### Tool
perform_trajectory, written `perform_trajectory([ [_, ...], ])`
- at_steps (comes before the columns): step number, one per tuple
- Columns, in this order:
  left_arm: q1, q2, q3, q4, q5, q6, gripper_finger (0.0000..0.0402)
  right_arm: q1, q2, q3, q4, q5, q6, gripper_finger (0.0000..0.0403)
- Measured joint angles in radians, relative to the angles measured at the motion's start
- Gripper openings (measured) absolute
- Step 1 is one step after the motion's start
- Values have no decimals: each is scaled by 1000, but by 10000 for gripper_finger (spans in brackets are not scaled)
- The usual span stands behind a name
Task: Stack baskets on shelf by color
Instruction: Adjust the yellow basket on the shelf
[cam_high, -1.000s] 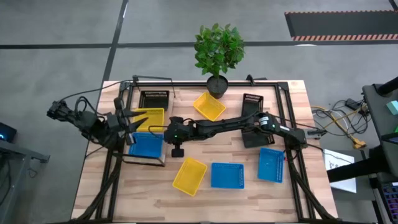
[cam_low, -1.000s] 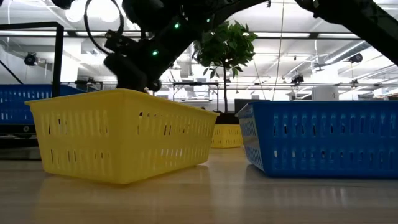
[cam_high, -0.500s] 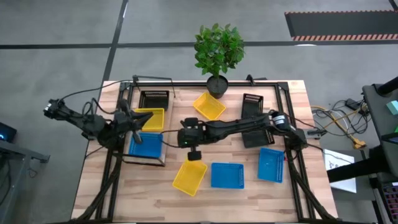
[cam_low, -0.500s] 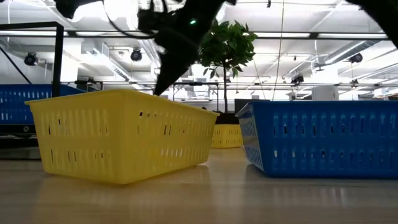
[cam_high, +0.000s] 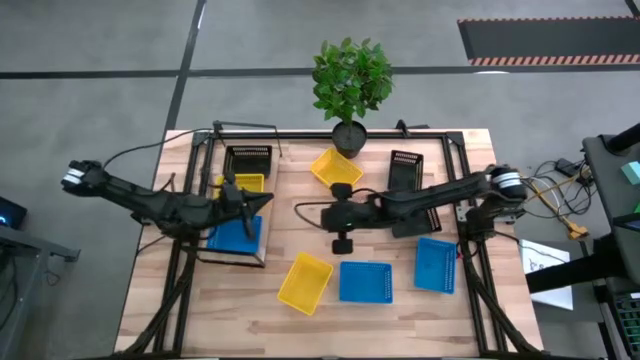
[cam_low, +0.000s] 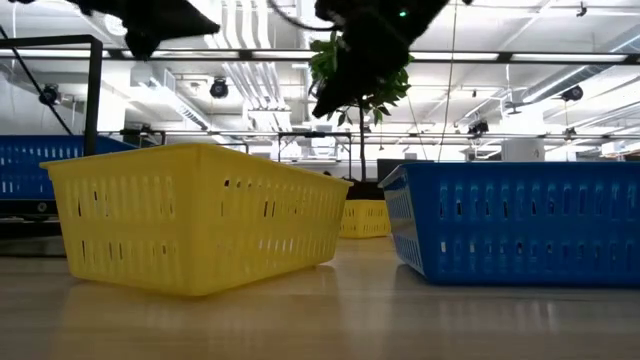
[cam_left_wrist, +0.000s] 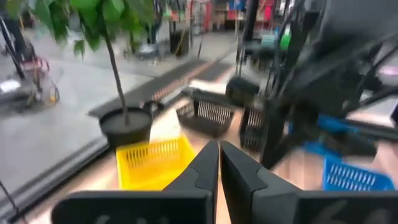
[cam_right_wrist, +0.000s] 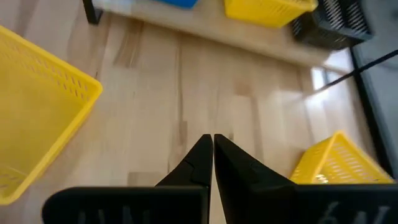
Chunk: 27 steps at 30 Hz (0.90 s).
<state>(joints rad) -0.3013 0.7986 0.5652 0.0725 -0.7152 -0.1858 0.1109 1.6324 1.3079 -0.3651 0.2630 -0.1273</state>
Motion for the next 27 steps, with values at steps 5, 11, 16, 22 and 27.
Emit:
perform_trajectory([
  [5, 86, 74, 115, -264, 62, -142, 0, 0, -123, -108, 96, 0, -39, 8],
  [11, 213, 170, 303, -699, 115, -278, 0, 0, -233, -203, 144, 0, -65, 9],
  [16, 358, 253, 408, -934, 248, -281, 0, 0, -308, -298, 213, 0, -91, 9],
  [22, 535, 359, 444, -1084, 450, -226, 0, 0, -384, -373, 249, 0, -112, 9],
  [27, 585, 452, 446, -1091, 569, -177, 0, 0, -426, -397, 254, 0, -97, 9],
])
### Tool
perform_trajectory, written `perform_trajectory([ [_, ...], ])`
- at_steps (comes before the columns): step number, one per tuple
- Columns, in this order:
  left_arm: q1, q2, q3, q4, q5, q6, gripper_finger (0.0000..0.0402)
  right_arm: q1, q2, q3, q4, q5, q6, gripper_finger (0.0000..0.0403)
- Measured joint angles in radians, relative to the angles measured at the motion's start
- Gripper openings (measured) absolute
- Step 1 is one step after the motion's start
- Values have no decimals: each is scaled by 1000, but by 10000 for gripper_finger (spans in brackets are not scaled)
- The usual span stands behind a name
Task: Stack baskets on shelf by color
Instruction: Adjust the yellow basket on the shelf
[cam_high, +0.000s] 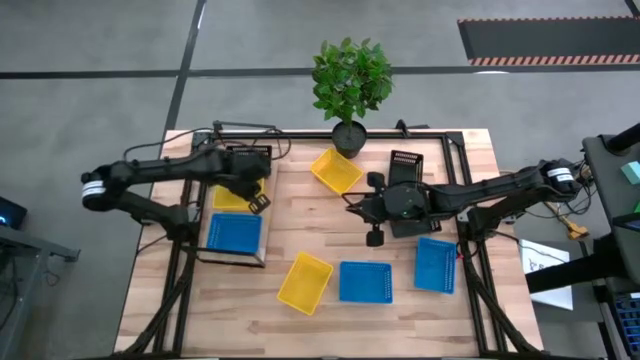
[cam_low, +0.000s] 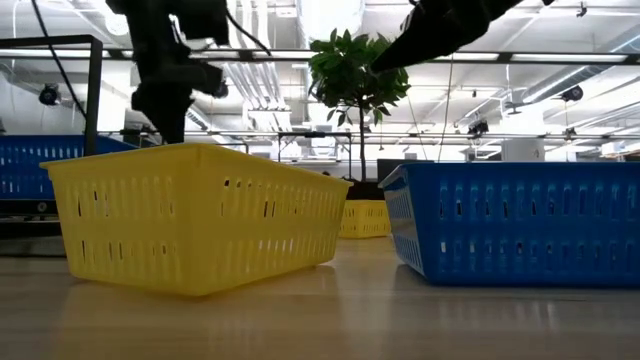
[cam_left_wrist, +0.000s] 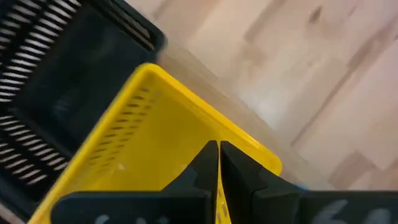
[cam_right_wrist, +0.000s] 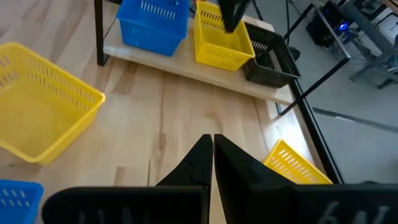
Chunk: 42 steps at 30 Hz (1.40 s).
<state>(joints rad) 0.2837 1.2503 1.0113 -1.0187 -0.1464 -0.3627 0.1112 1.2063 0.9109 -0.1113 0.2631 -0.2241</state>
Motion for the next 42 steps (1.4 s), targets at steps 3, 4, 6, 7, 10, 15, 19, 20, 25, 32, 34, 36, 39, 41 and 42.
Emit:
perform_trajectory([
  [3, -1, 45, 12, 3, 37, 7, 0, 0, -6, -12, -3, 0, -2, 9],
  [4, -1, 56, 15, 1, 40, 7, 0, 0, -6, -14, -2, 0, -3, 9],
  [6, 0, 76, 21, 2, 39, 7, 0, 0, -6, -17, -5, 0, -5, 9],
  [7, 0, 85, 21, 2, 39, 7, 0, 0, -6, -17, -3, 0, -5, 9],
  [10, 3, 105, 21, 2, 33, 12, 0, 0, -6, -17, -2, 0, -5, 9],
  [15, 5, 131, 17, 0, 29, 21, 0, 0, -6, -17, -3, 0, -5, 9],
  [19, 4, 135, 20, 4, 29, 31, 0, 0, -6, -17, -2, 0, -4, 9],
  [20, 4, 133, 21, 5, 29, 36, 0, 0, -6, -17, -3, 0, -4, 9],
  [25, 4, 108, 22, 5, 43, 81, 0, 0, -5, -17, -3, 0, -3, 9],
  [32, 3, 93, 30, -75, 94, 112, 0, 0, -5, -17, -3, 0, -1, 9],
  [34, 3, 90, 44, -104, 90, 121, 0, 0, -5, -17, -3, 0, -1, 9],
  [36, 3, 80, 54, -103, 86, 139, 0, 0, -5, -17, -3, 0, -1, 9],
  [39, 3, 76, 59, -43, 50, 136, 0, 0, -5, -17, -2, 0, -1, 9],
  [41, 4, 82, 59, -20, 23, 136, 0, 0, -5, -17, -2, 0, -1, 9],
  [42, 5, 89, 59, -20, 5, 136, 0, 0, -5, -17, -3, 0, -1, 9],
])
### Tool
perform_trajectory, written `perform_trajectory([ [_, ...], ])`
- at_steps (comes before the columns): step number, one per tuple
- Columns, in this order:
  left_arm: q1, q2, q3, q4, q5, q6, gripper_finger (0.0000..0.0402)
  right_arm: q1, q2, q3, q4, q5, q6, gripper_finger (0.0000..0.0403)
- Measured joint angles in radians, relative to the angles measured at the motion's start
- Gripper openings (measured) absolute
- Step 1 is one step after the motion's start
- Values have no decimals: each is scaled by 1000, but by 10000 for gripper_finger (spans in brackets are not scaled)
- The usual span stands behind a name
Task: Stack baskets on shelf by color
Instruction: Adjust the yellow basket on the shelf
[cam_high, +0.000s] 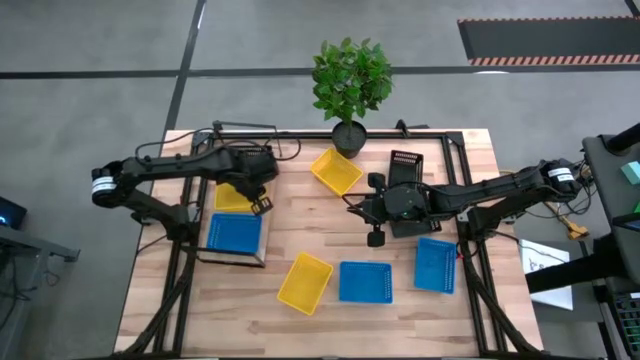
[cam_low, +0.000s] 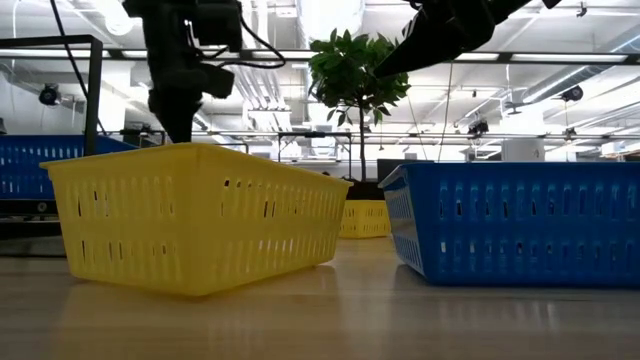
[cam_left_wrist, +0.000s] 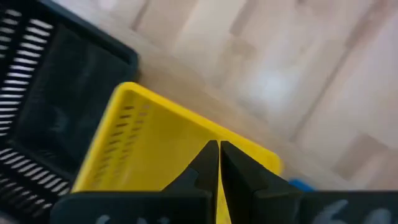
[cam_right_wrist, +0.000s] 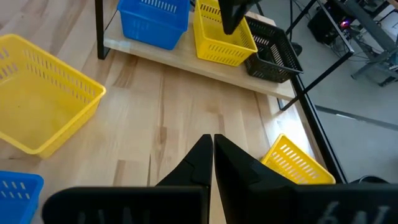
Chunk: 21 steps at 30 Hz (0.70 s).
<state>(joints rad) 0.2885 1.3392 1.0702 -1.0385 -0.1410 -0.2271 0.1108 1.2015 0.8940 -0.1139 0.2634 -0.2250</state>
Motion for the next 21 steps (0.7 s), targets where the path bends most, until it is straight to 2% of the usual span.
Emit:
perform_trajectory([
  [3, 7, 23, -1, 0, -43, -1, 0, 0, 0, 0, 0, 0, 0, 9],
  [7, 13, 46, -2, 2, -47, 0, 0, 0, 0, 0, 0, 0, 4, 9],
  [21, 11, 49, -3, 3, 107, 34, 0, 0, 0, 0, 0, 0, 5, 9],
])
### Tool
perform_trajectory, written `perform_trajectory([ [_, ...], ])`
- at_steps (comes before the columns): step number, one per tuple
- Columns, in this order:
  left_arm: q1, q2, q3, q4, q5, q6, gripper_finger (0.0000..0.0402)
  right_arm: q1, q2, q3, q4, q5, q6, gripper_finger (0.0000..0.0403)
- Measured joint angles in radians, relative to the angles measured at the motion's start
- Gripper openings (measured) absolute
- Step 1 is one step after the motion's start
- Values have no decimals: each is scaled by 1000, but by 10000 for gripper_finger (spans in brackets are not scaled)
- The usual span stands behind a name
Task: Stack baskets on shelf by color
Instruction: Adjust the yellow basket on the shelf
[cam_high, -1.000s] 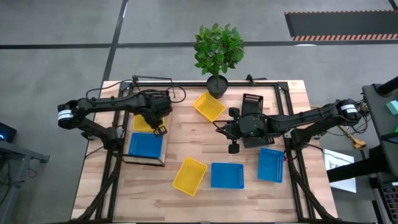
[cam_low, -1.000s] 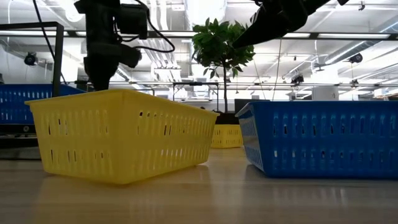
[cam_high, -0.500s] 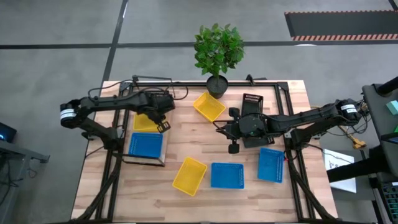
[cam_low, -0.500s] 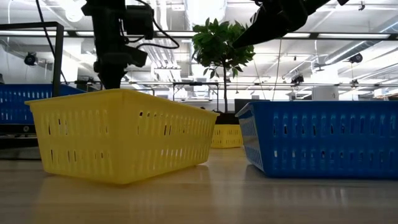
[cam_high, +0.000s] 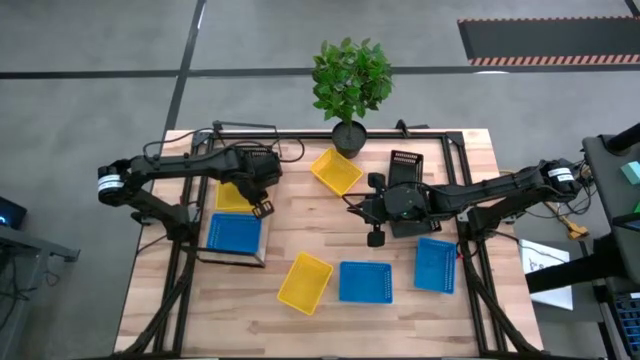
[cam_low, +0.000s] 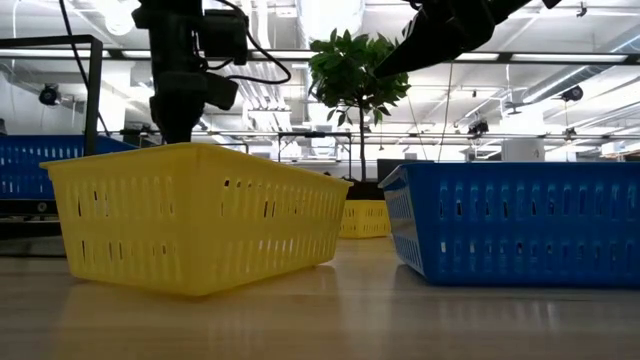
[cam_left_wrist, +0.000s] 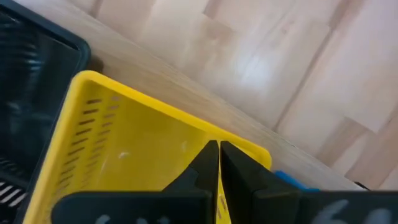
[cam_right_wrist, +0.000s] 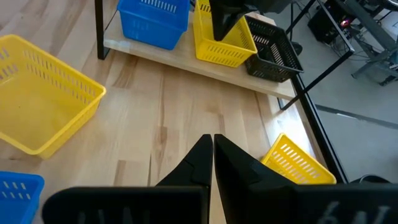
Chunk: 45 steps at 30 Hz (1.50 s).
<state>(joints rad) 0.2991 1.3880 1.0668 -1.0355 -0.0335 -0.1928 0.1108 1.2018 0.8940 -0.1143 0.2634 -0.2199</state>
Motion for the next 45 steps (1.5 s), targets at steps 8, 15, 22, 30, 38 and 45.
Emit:
perform_trajectory([
  [8, 0, 0, 4, -53, 2, -7, 0, 0, 0, 0, 0, 0, 0, 9],
  [15, -1, -5, 115, -33, -18, -10, 0, 0, 0, 0, 0, 0, 0, 9],
  [22, 9, -3, 134, -3, -223, -1, 0, 0, 0, 0, 0, 0, 0, 9],
  [30, 17, -1, 86, 17, -228, -8, 0, 0, 0, 0, 0, 0, 0, 9],
  [38, -9, -1, 84, 200, -70, -1, 0, 0, 0, 0, -1, 0, 3, 9],
  [45, -42, -1, 25, 199, -51, -11, 0, 0, 0, 0, -1, 0, 2, 9],
])
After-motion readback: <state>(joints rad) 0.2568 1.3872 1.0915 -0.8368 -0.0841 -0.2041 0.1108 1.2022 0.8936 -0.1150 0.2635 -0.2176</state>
